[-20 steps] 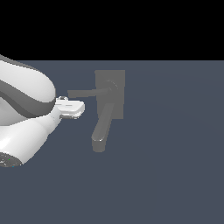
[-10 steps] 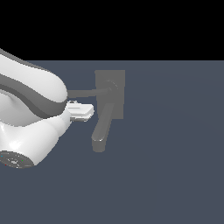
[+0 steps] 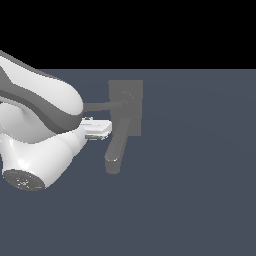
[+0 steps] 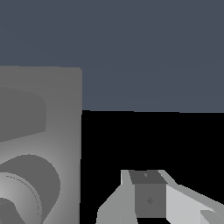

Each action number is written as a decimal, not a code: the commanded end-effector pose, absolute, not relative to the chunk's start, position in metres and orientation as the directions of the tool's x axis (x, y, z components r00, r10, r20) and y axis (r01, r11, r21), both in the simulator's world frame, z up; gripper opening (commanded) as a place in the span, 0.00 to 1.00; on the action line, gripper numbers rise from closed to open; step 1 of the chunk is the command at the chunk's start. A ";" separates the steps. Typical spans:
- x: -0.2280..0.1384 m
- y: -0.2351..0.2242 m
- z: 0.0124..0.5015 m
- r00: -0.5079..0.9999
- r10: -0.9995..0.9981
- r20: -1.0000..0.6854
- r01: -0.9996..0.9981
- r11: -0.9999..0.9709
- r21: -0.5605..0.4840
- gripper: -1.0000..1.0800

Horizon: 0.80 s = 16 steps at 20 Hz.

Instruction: Turn on the faucet by rotating a designated handle.

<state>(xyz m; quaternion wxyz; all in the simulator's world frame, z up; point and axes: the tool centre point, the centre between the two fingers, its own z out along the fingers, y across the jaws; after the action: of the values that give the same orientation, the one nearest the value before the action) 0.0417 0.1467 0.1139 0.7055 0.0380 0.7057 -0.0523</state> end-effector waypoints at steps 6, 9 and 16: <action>0.042 0.146 0.123 -0.003 -0.022 -1.000 0.130 0.991 -0.022 0.00; 0.043 0.148 0.137 -0.003 -0.022 -1.000 0.130 0.991 -0.022 0.00; 0.043 0.153 0.169 -0.003 -0.022 -1.000 0.130 0.991 -0.022 0.00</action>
<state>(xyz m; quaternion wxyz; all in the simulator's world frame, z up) 0.0428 0.1496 0.1587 0.7032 0.0381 0.7078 -0.0562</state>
